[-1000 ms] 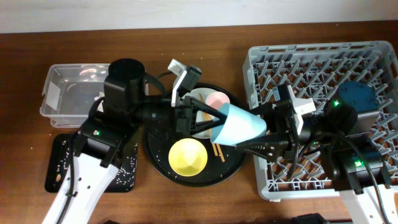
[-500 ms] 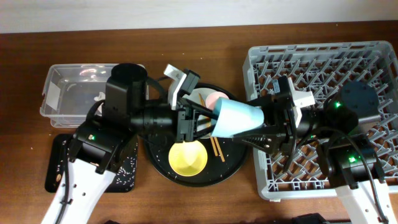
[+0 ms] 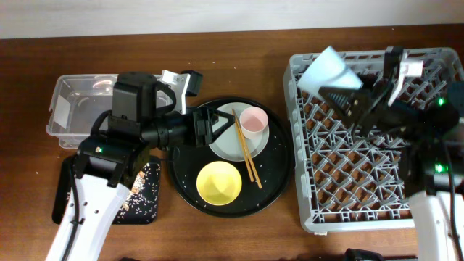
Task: Sort waste into correct bins and load items into the dishwasher rack
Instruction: 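Place the blue cup upside down in the dish rack with the right gripper, then grasp the pink cup with the left gripper and lift it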
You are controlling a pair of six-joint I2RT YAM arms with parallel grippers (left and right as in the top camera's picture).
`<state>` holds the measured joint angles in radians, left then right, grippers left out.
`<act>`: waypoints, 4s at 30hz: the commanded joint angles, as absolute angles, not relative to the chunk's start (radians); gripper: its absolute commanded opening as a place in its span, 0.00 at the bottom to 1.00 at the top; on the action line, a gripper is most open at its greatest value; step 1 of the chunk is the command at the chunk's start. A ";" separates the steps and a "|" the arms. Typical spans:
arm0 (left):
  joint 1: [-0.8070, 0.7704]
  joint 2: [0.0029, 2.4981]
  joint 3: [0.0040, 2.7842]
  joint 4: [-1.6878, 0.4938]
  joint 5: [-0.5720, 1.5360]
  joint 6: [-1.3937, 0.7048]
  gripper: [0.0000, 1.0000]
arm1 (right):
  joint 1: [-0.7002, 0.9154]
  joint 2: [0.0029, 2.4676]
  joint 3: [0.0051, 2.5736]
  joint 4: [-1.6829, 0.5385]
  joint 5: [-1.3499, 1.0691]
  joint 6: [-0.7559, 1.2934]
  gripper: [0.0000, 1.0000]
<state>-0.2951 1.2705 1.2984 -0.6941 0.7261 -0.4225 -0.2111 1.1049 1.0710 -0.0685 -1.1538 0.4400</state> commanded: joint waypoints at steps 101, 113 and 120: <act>-0.293 1.361 1.293 -0.690 0.331 -0.391 0.99 | -0.079 1.512 1.597 -1.108 -0.101 -0.044 0.98; -0.524 1.818 1.293 -0.404 0.193 -0.530 0.47 | -0.079 1.534 1.597 -1.105 -0.100 -0.044 0.98; -0.524 1.909 1.293 -0.390 0.167 -0.530 0.25 | -0.079 1.544 1.597 -1.108 -0.100 -0.044 0.98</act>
